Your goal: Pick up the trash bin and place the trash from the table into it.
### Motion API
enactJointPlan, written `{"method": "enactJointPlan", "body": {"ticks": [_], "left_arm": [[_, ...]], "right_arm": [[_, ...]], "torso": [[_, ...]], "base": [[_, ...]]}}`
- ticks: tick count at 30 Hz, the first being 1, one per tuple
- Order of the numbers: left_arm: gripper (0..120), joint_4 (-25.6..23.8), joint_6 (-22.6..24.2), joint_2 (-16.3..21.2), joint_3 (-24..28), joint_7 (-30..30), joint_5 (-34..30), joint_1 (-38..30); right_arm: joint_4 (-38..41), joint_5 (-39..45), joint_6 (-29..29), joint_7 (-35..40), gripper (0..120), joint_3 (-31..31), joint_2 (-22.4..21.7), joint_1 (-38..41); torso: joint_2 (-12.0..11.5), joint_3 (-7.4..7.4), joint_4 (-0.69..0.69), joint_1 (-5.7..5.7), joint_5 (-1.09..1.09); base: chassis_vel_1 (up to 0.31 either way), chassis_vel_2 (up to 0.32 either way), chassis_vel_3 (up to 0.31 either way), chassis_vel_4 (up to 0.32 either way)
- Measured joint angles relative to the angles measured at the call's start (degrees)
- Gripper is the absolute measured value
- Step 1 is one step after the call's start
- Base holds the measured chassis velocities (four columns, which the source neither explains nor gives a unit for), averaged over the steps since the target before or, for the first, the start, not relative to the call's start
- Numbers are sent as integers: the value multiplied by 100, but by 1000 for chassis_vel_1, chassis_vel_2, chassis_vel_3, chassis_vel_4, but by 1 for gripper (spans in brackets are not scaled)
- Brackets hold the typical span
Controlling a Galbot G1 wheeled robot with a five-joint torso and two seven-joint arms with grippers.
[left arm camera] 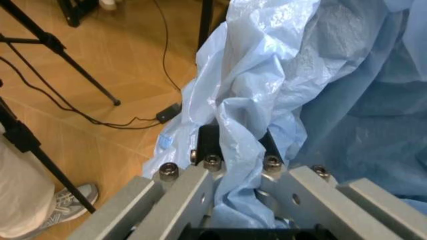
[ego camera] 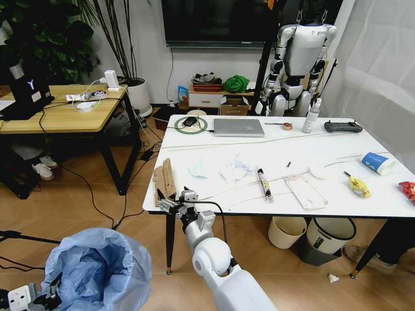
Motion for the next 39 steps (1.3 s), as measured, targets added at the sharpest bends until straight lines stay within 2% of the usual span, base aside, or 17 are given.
{"method": "enactJointPlan", "body": {"ticks": [5,10,14,20,27,35,39], "left_arm": [[0,-164,-36,-155,38,60,22,137],[0,-261,-45,-293,98,81,117,185],[0,-367,-46,-422,151,87,193,208],[0,-509,-107,-669,195,119,336,314],[0,-584,-127,-768,227,131,407,324],[0,-579,-124,-754,254,127,426,261],[0,-552,-118,-744,286,122,433,227]], "right_arm": [[115,509,7,-124,100,-474,-763,530],[-63,618,7,-146,100,-851,-953,911],[-339,605,-52,-143,100,-958,-892,1194],[-751,798,-468,-22,100,-953,-640,1625],[-926,1108,-942,60,100,-1035,-579,1657],[-1160,1128,-1096,73,99,-964,-471,1620],[-1255,1121,-1097,61,86,-919,-447,1639]], "torso": [[-2,-1,0,0,-3],[-2,-2,1,-1,-9],[-3,-2,1,-1,-9],[-4,-2,2,-1,-8],[-5,-3,1,-1,-8],[-5,-3,1,-2,-9],[-5,-3,1,-2,-9]], "base": [[0,0,0,0],[0,0,0,0],[0,0,0,0],[0,0,0,0],[0,0,0,0],[0,0,0,0],[0,0,0,0]]}}
